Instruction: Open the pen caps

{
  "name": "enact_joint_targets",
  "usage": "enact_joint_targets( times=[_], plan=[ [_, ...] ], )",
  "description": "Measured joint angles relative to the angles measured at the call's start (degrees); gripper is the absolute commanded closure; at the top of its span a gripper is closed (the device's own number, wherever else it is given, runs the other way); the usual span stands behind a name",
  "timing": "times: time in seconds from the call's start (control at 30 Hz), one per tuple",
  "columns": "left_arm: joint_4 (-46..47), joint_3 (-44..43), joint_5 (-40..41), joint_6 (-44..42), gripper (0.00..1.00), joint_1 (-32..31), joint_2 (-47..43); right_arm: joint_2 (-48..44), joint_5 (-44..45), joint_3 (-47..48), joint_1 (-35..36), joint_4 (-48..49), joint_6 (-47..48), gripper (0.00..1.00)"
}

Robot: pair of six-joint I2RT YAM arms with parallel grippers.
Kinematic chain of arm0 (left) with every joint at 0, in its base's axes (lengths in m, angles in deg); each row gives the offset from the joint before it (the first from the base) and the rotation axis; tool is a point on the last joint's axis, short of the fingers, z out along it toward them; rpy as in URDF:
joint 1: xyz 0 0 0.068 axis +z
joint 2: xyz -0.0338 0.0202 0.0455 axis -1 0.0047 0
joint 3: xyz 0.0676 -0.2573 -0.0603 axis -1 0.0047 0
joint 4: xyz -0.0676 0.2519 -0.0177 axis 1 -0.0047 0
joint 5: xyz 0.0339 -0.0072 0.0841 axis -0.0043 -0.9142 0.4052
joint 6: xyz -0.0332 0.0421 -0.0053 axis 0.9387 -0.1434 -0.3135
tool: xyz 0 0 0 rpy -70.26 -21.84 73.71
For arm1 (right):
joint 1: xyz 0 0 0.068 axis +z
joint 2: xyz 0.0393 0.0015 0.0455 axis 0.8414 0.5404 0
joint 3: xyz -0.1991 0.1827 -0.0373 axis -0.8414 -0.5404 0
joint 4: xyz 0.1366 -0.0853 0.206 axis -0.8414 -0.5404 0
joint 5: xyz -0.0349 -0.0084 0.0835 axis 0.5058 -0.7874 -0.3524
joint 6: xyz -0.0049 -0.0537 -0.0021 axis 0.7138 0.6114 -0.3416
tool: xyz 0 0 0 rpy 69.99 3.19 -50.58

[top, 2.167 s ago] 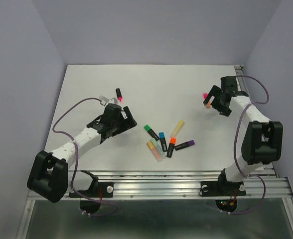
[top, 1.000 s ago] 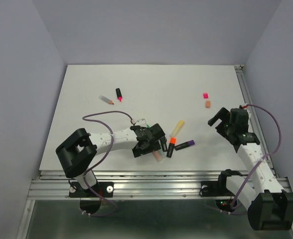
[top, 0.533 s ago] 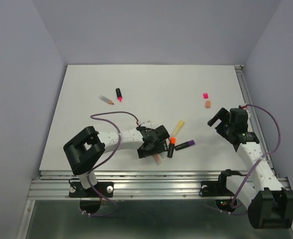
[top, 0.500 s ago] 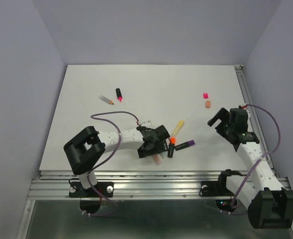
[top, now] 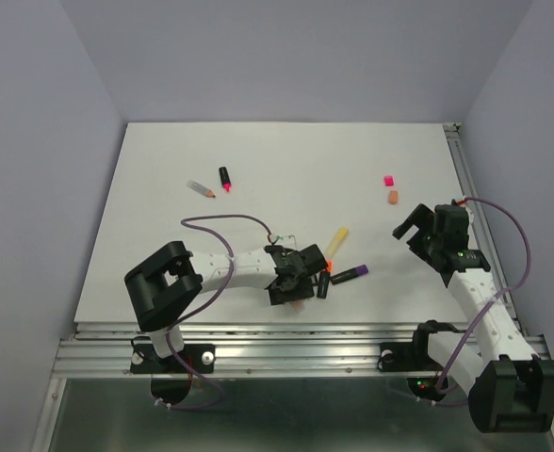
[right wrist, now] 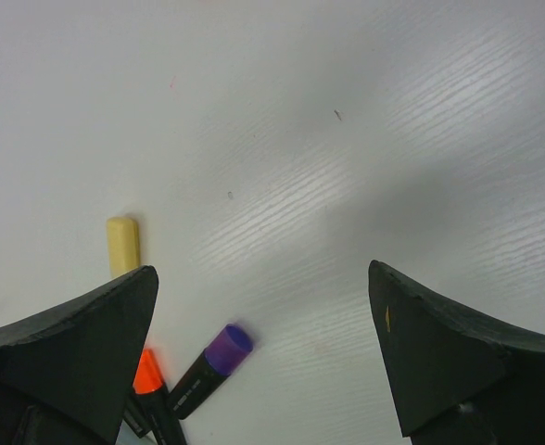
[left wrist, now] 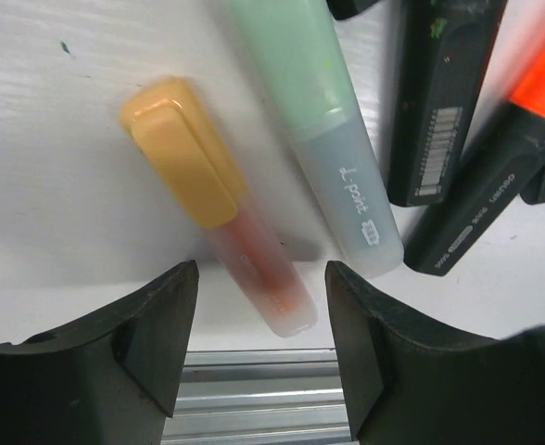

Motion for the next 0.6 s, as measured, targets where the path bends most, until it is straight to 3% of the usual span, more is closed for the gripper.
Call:
enact_joint_targets(
  times=[0.33,0.47,0.6],
  plan=[
    [-0.07,-1.07,-1.88,0.17,0.35,-0.33,1.27,0.0,0.11,0.0,0.0,-0.28,0.74,0.0],
    [0.09,-0.85,-3.37,0.28,0.38,1.07,1.25,0.0,0.17,0.0,0.0,-0.44,0.98,0.0],
    [0.44,-0.83,-3.93,0.22,0.48,1.75,1.38,0.0,0.39,0.0,0.0,-0.83,0.98,0.0]
  ],
)
